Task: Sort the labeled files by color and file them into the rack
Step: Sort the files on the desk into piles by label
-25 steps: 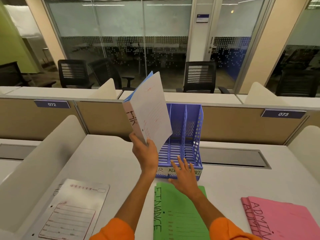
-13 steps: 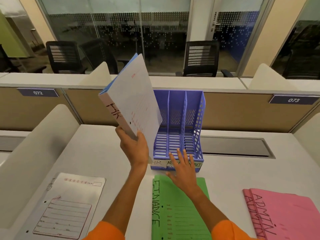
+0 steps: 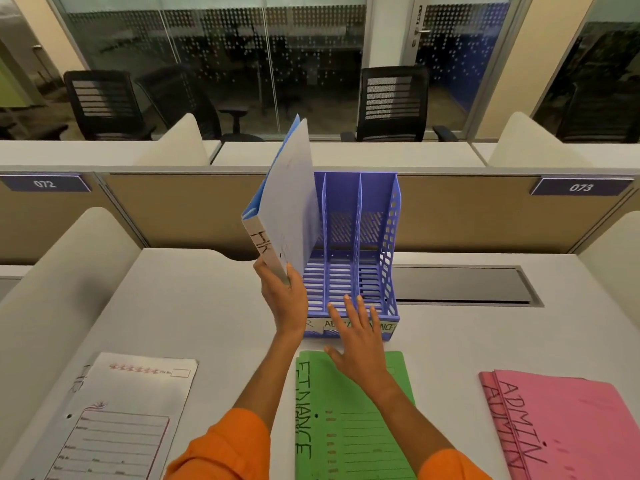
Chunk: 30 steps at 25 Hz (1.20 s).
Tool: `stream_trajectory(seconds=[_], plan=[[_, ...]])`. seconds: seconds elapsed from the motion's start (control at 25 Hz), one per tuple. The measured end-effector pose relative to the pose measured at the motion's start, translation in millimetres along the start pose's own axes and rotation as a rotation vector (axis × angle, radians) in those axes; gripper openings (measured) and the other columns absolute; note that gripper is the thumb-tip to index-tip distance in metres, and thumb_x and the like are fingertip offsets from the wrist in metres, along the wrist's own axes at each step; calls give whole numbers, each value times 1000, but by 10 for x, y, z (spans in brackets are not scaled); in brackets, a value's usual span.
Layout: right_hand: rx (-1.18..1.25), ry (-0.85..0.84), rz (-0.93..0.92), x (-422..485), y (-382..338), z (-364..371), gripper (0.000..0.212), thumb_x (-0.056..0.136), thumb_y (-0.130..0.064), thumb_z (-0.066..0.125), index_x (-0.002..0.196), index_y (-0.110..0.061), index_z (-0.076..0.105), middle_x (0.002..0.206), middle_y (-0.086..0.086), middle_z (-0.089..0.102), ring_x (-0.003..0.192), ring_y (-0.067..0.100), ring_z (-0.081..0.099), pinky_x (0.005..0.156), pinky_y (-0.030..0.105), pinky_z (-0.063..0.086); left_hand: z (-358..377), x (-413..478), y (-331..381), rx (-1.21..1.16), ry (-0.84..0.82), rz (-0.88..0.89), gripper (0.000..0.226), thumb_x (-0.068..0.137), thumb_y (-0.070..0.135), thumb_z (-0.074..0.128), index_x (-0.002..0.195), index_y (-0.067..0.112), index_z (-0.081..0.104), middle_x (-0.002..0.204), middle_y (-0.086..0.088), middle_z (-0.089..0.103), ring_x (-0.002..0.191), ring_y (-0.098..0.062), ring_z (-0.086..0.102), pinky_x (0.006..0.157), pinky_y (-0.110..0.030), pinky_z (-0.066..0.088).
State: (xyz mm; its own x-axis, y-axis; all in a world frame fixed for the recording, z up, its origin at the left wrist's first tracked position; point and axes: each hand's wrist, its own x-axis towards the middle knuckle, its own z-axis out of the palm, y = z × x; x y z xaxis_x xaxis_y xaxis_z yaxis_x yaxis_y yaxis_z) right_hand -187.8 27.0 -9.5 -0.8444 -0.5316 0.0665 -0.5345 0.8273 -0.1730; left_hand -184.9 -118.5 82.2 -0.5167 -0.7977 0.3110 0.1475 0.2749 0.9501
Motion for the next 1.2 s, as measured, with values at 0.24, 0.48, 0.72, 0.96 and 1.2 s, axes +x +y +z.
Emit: stream_trajectory(seconds=[0.24,0.48,0.72,0.96,1.2], plan=[[12,-15,8,1,5,5,91,86,-52,63,155,-38,4,166,5,-1,151,29,-13,122,49,-8,31,-45,-402,29,-72,-61,48,98,20,56,132,38,28,141,5,41,118,22,44,64,-1,49],[7,-23,9,5,2,-14,91,86,-51,62,155,-37,4,166,6,-2,151,29,-14,122,49,-7,78,-142,-681,114,-86,-109,47,99,21,55,132,38,26,143,-2,40,114,30,39,61,5,43],[19,-23,5,-1,-1,-26,92,85,-50,64,155,-35,6,165,6,-1,151,30,-12,122,49,-7,55,-188,-731,154,-122,-130,48,99,16,56,132,36,26,144,-7,42,111,30,43,60,5,43],[-3,-76,5,8,-13,-64,95,87,-52,62,155,-37,-3,165,5,-11,150,30,-19,119,48,-15,-131,-275,-692,243,-267,-168,57,93,25,65,135,34,27,142,-1,46,99,5,60,59,-3,50],[-15,-101,5,-7,-24,-208,97,89,-50,60,154,-33,-10,164,7,-16,147,28,-25,116,45,-17,-427,-288,-544,368,-386,-128,74,87,30,73,145,22,28,147,-4,42,125,-15,51,86,-29,59]])
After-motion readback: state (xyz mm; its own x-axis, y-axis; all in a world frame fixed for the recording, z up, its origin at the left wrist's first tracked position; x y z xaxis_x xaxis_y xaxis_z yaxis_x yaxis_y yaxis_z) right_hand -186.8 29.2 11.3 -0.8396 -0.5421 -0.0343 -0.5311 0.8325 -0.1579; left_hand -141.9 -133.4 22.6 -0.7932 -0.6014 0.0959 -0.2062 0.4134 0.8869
